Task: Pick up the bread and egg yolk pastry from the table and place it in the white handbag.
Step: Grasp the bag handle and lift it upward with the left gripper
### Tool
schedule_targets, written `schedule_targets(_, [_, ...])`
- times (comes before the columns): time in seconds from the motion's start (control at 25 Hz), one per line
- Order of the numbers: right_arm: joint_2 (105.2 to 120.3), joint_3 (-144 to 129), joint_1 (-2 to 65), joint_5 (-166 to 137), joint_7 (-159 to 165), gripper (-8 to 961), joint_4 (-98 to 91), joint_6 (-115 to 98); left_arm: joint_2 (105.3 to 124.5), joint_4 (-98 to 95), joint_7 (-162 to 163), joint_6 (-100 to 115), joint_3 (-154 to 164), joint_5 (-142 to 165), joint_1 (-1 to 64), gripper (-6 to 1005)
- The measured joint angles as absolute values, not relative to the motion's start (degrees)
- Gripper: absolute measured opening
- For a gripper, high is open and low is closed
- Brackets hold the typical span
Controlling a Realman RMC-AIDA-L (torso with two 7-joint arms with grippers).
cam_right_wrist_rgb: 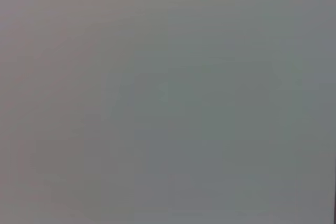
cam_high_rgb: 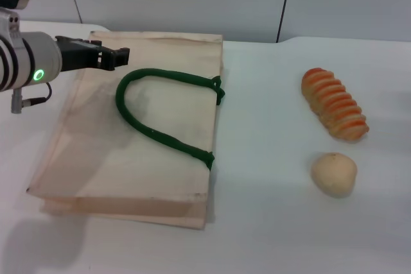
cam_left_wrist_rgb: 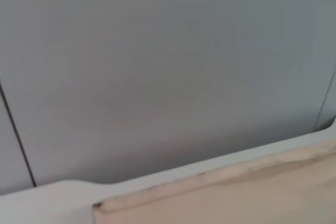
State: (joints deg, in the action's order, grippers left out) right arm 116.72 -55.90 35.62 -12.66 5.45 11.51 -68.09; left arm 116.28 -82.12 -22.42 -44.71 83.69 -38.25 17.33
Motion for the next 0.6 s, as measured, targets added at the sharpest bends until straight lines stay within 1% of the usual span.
schedule_targets(0.24, [116.72, -55.8, 35.6, -12.7, 5.4, 825, 11.5, -68.1, 116.28, -80.2, -18.3, -46.0, 83.2, -34.2, 18.5, 581])
schedule_targets(0.6, [116.72, -55.9, 36.4, -12.7, 5.4, 823, 11.8, -68.1, 116.25, -73.4, -18.1, -47.9, 82.6, -31.9, 23.3, 580])
